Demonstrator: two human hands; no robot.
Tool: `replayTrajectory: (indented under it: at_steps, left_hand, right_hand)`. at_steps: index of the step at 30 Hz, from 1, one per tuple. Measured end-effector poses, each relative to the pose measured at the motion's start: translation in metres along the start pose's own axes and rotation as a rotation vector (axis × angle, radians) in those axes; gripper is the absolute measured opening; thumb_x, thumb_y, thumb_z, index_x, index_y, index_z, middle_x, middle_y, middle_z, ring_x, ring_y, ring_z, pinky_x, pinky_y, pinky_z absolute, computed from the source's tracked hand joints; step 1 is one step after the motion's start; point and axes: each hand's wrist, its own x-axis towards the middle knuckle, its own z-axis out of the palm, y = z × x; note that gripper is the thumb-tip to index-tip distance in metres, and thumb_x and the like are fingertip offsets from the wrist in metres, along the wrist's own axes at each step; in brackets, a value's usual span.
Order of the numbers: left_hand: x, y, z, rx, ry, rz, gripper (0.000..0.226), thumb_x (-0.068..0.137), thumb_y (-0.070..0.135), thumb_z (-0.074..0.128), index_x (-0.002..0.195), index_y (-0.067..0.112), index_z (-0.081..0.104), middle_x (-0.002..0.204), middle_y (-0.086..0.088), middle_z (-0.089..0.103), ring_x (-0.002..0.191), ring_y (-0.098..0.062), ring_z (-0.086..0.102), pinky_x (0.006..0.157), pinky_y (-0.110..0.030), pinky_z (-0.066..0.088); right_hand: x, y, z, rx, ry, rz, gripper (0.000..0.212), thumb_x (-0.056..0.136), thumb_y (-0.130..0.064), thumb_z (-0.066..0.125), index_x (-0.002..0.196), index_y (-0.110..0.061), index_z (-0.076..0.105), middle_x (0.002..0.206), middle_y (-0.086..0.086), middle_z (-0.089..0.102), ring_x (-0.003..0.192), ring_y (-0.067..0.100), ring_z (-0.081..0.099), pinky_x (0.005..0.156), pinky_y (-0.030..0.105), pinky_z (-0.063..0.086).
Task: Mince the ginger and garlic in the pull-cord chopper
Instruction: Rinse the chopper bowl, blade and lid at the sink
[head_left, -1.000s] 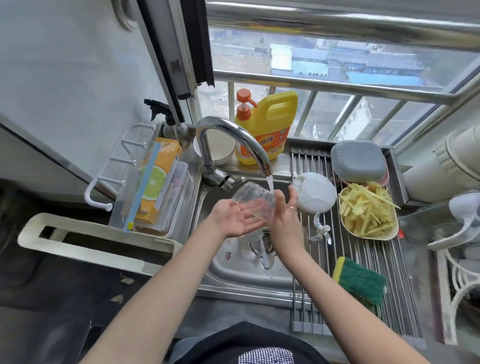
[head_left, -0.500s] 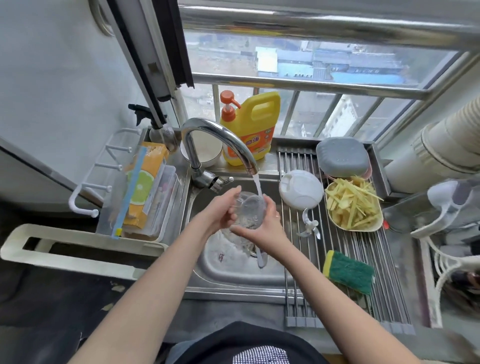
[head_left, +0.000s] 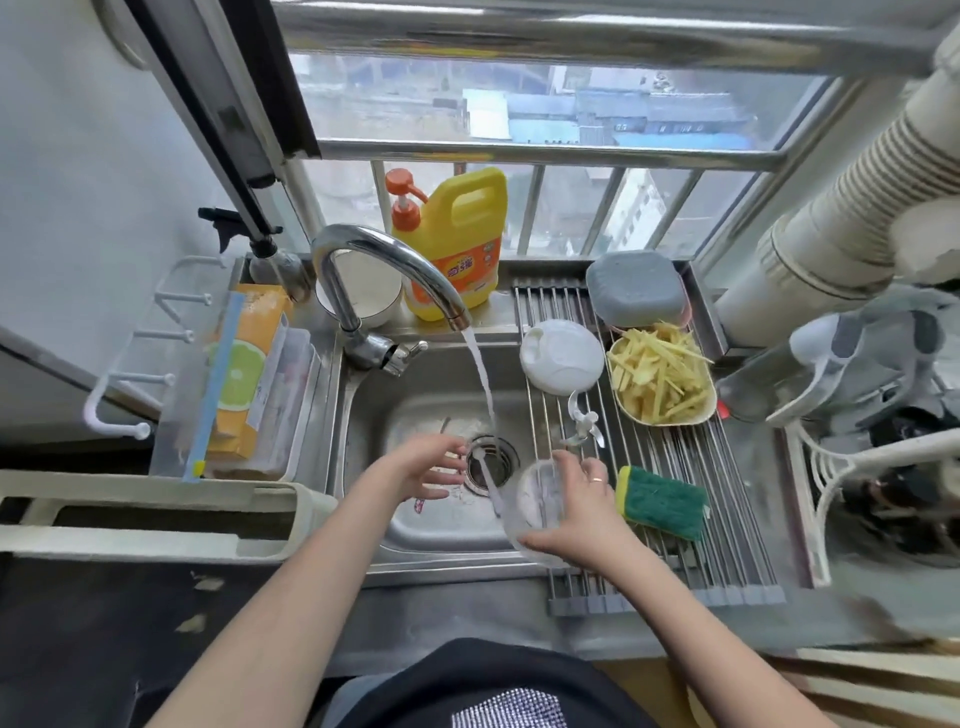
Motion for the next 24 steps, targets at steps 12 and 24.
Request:
replayTrajectory:
  at_steps: [12,24]
  left_hand:
    - [0.001,-0.033,-0.015,-0.122,0.160,-0.026,0.012,0.095,0.021,0.049,0.098,0.013,0.056,0.096,-0.004,0.059,0.074,-0.015,0.059,0.072,-0.029,0.048]
    - [0.065,-0.068,-0.032,0.073,0.364,0.121,0.027,0.088,0.004,0.041,0.066,0.020,0.041,0.079,-0.012,0.044,0.064,-0.021,0.056,0.056,-0.026,0.030]
  right_hand:
    - [0.019,-0.055,0.040,-0.345,0.021,-0.129,0.033,0.089,-0.004,0.044,0.122,-0.009,0.048,0.125,0.012,0.053,0.115,0.031,0.049,0.086,0.037,0.044]
    - [0.169,-0.016,0.150,-0.250,-0.293,0.170,0.061,0.092,-0.004,0.032,0.149,-0.025,0.022,0.157,0.014,0.005,0.137,0.032,0.034,0.100,0.043,0.039]
